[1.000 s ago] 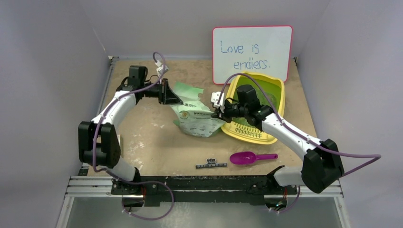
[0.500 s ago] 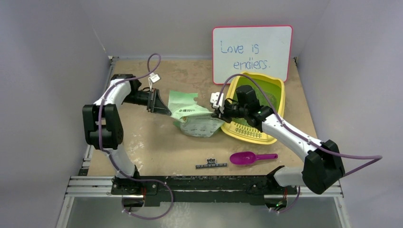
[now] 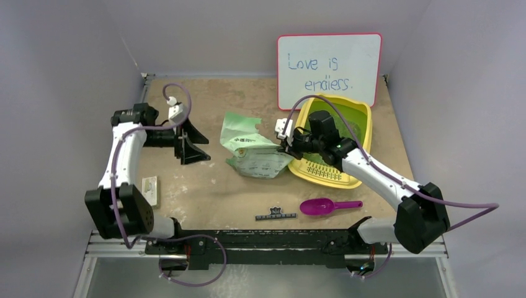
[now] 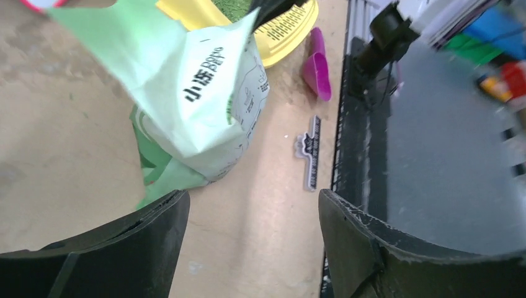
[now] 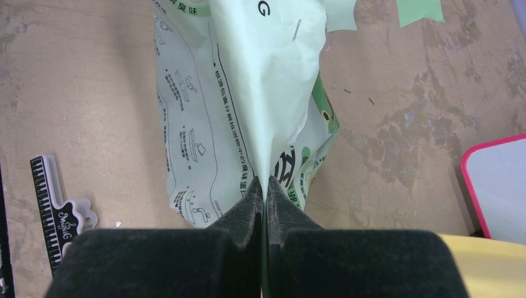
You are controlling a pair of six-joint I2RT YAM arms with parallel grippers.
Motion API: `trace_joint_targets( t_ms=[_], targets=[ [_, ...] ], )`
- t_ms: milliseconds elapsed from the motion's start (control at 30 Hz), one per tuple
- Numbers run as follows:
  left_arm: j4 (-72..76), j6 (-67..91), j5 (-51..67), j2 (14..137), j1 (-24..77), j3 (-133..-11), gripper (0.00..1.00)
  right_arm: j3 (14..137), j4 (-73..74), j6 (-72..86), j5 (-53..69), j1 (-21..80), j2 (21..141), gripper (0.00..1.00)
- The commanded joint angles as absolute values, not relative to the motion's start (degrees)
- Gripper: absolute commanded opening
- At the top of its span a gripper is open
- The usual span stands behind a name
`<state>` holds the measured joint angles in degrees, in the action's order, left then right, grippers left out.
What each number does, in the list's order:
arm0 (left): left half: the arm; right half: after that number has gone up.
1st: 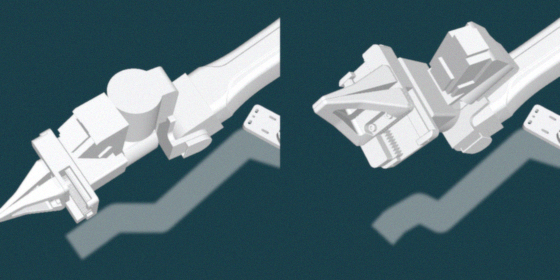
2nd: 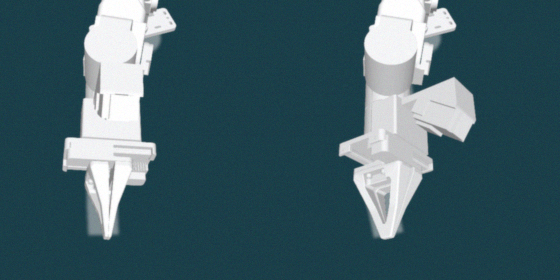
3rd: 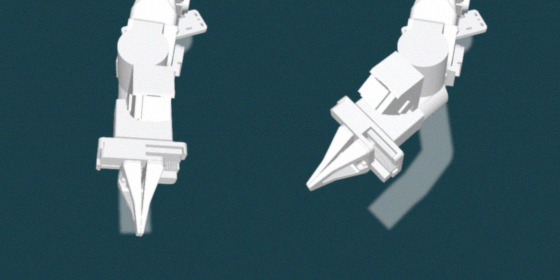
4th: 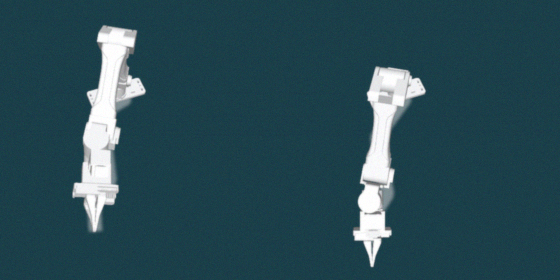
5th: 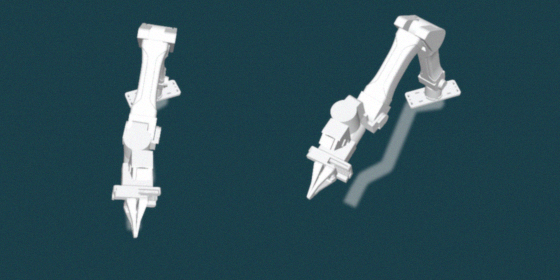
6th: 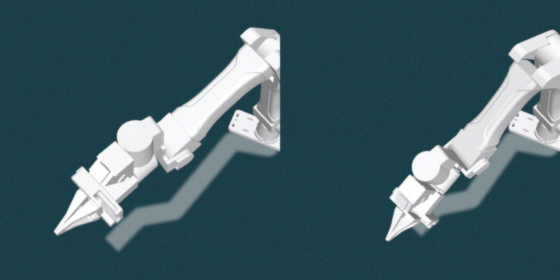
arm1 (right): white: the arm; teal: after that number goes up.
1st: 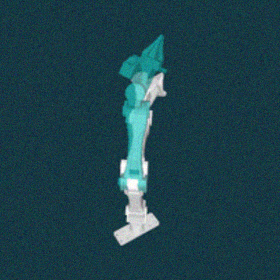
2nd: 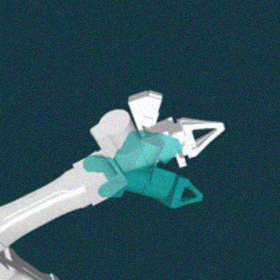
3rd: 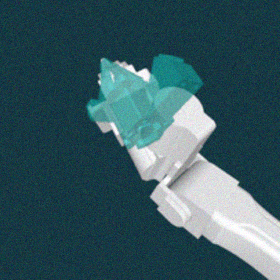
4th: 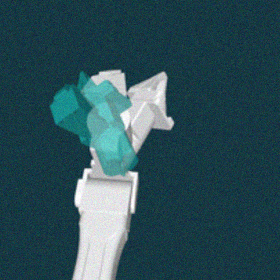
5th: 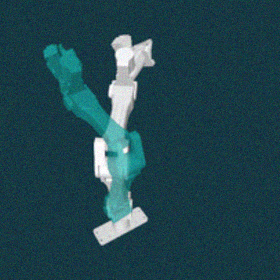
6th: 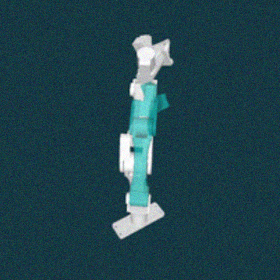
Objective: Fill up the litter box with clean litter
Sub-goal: Close the cat litter bag at the center of the board.
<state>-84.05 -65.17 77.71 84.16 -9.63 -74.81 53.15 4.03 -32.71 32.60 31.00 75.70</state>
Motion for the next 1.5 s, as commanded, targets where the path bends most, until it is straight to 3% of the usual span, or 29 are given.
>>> trace_joint_targets(
  t_ms=[0,200,400,633,800,867,933,1033,1100,1200,1333,1467],
  targets=[
    [-84.5,-85.81,79.63,74.44,-9.35,-70.04,0.76,56.62,2.5,-31.17,32.11,30.32,75.81,0.0],
    [-84.38,-100.54,79.63,65.18,-8.72,-66.36,0.79,57.73,1.62,-30.67,31.42,30.32,77.0,0.0],
    [-84.58,-100.5,79.54,70.43,-8.47,-69.3,0.81,58.06,0.8,-29.88,31.35,30.33,77.53,0.0],
    [-84.81,-89.59,79.38,81.16,-11.45,-89.56,0.83,58.53,3.03,-29.81,31.3,30.34,76.99,0.0],
    [-80.81,-85.09,73.1,74.51,-12.84,-104.73,0.84,59.36,4.31,-30.86,32.2,30.32,76.92,0.0],
    [-63.71,-70.7,66.66,67.8,-12.83,-101.33,0.85,59.9,4.64,-31.1,32.63,30.33,77.55,0.0],
    [-33.59,-41.0,51.82,60.47,-12.72,-91.33,0.86,60.64,5.7,-31.79,32.96,30.33,78.35,0.0],
    [-18.92,-25.69,14.59,58.24,-10.7,-80.95,0.9,60.82,5.61,-32.24,33.83,30.35,79.23,0.0],
    [-18.16,-19.29,0.9,59.21,-10.51,-79.4,0.95,60.86,5.18,-32.3,34.16,30.33,79.86,0.0],
    [-17.13,-17.8,16.83,57.52,-10.16,-72.88,0.96,61.11,4.78,-32.36,34.37,30.33,80.6,0.0],
    [-4.84,-14.1,42.69,52.98,-4.76,-59.53,0.96,62.03,6.59,-32.9,34.63,30.32,81.29,0.0],
    [1.71,-17.53,42.51,51.02,11.94,-53.82,0.96,61.84,6.34,-32.77,34.46,30.32,81.29,0.0]
  ],
)
